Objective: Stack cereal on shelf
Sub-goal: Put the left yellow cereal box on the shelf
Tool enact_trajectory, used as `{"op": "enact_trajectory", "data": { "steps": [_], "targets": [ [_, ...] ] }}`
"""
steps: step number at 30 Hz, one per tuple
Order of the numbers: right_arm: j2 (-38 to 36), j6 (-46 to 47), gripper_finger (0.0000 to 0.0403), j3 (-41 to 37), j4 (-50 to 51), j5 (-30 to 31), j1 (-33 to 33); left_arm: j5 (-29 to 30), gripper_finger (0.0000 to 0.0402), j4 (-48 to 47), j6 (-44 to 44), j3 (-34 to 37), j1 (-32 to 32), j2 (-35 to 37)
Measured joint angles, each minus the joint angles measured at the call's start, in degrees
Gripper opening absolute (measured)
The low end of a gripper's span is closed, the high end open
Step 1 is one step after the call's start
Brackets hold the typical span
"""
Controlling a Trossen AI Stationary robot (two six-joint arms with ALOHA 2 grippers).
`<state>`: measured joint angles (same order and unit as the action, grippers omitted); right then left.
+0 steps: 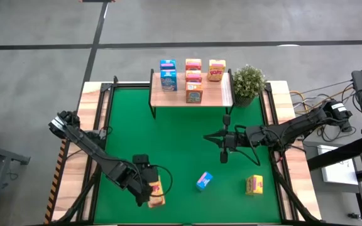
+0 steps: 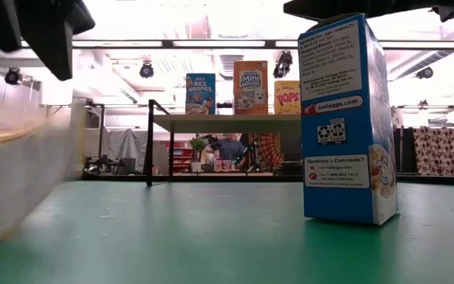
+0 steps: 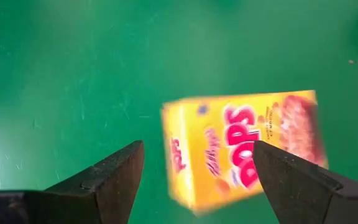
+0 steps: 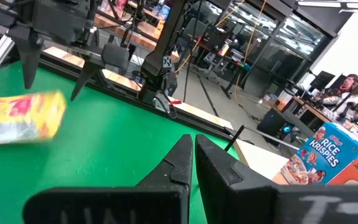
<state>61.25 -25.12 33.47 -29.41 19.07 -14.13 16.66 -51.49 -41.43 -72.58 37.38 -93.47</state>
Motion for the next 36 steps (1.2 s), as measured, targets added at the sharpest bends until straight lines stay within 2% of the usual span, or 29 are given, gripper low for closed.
{"op": "enact_trajectory", "data": {
  "steps": [7, 11, 15, 20, 24, 31, 34, 36],
  "targets": [
    [0.0, 0.02, 0.0009, 0.0, 0.02, 0.0, 0.0, -0.53, 0.0283, 0.32, -0.88, -1.77, 0.09, 0.0],
    [0.0, 0.52, 0.0009, 0.0, 0.4, 0.0, 0.0, -2.75, 0.0283, 0.87, -5.27, -1.77, 0.92, -0.16],
    [0.04, 0.5, 0.0009, 0.0, 0.42, 0.0, 0.0, -3.97, 0.0283, 2.8, -9.45, -1.72, 4.33, -1.56],
    [0.04, 0.66, 0.0009, 0.01, 0.39, 0.0, 0.0, 0.19, 0.0269, 9.22, -10.04, -1.7, 8.7, -6.29],
    [0.04, 1.34, 0.0009, 0.02, 0.39, 0.0, 0.0, 0.21, 0.0222, 9.88, -7.41, -1.65, 9.31, -11.54],
    [0.04, 3.1, 0.0009, 0.0, 0.61, 0.0, -0.77, 0.74, 0.007, 10.38, -5.46, -1.77, 8.92, -14.93],
    [0.04, 3.1, 0.0009, -0.04, 0.61, -0.02, -1.78, 3.51, 0.0016, 9.35, -5.26, -1.72, 8.9, -14.62],
    [0.04, 3.1, 0.0009, -0.07, 0.61, -0.02, -2.45, 7.76, 0.0006, 7.53, -4.58, -1.68, 8.78, -14.2]
  ]
}}
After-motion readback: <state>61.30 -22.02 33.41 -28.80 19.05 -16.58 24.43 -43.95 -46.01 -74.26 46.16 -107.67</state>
